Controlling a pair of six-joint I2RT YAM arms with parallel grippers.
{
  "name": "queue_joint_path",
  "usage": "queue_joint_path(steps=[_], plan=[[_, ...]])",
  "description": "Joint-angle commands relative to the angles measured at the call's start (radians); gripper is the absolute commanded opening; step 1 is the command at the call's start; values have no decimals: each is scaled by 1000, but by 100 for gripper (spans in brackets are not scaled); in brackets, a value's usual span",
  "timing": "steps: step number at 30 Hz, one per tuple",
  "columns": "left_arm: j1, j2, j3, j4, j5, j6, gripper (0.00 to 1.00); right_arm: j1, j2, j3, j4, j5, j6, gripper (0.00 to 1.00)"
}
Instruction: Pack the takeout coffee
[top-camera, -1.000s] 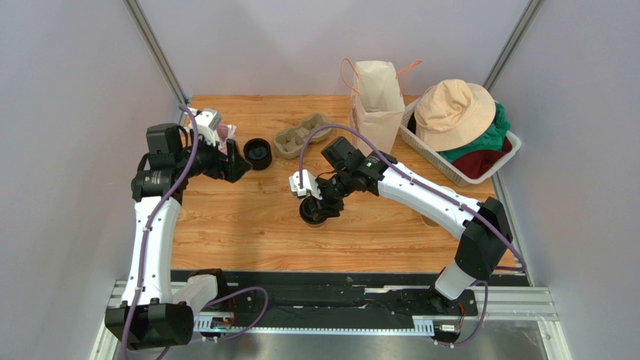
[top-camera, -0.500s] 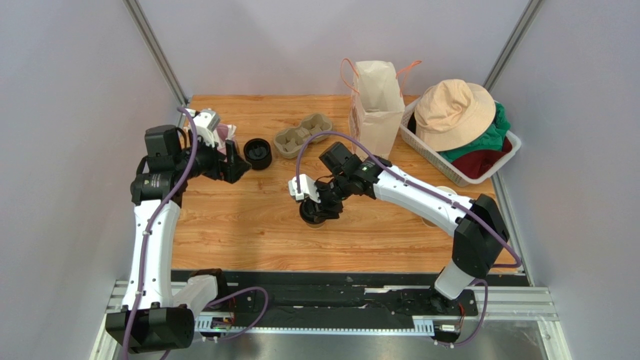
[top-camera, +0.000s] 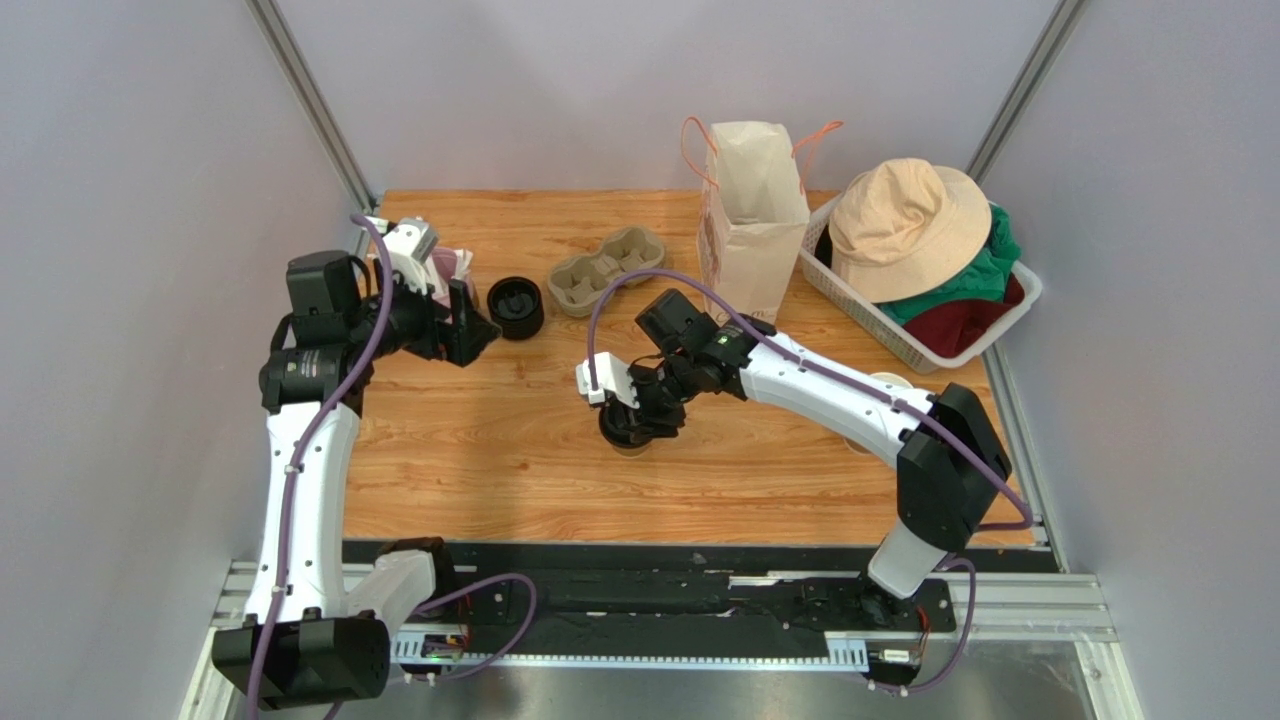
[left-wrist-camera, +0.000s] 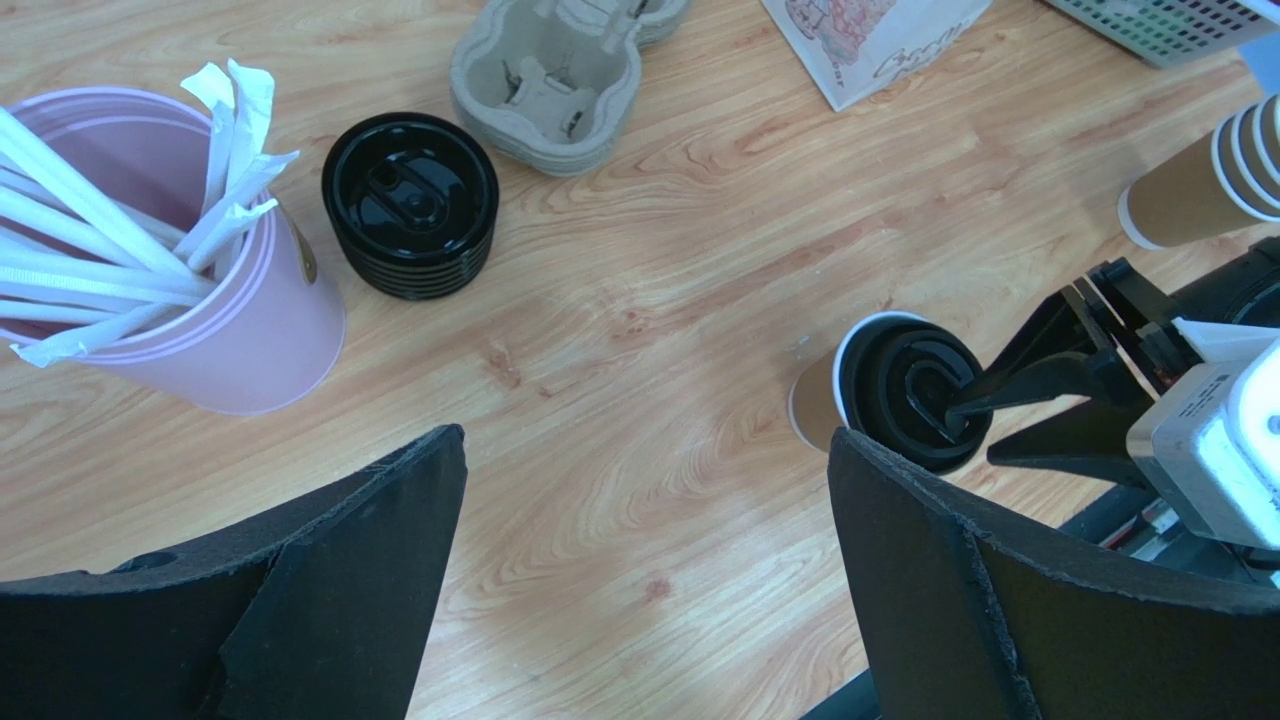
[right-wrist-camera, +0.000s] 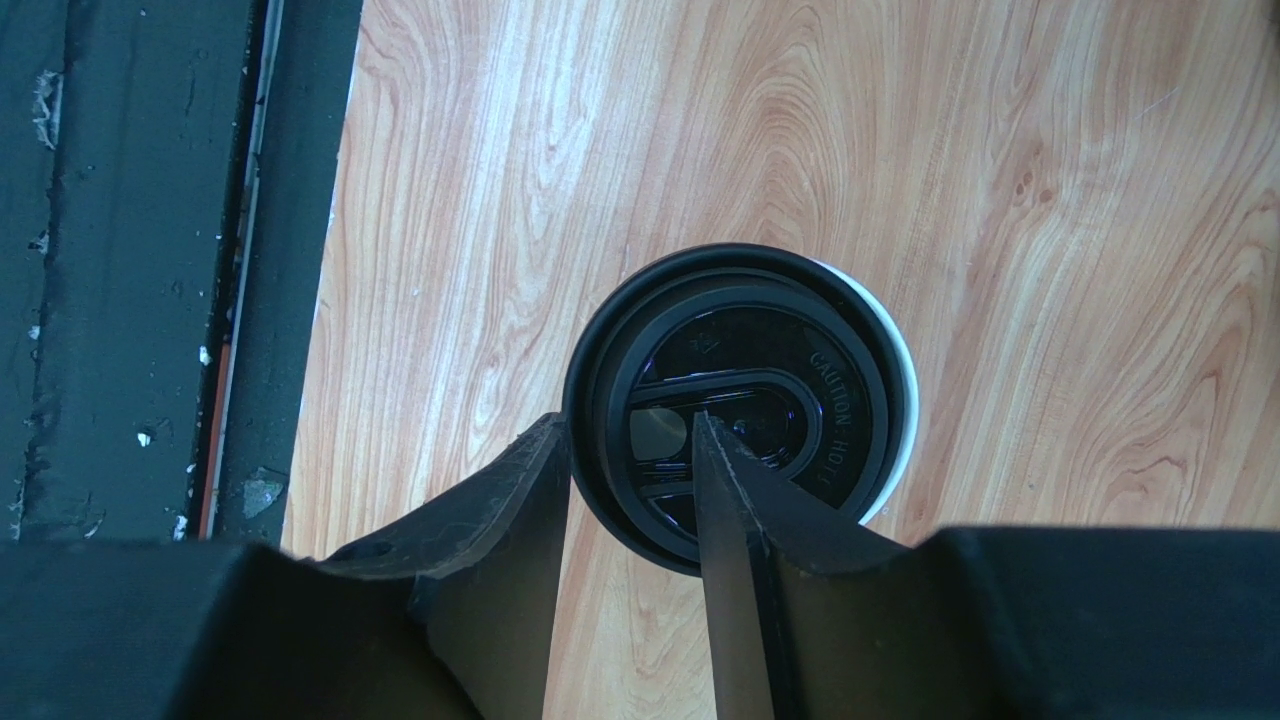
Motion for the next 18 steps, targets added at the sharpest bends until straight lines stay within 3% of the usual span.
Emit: queue_joint_path(steps=[1,18], plan=[[9,-21,-10,32,24,14,99,5,10,-7,38,4,6,39],[14,-18,-16,37,26,14,99,13,27,-8,41,27,9,24]])
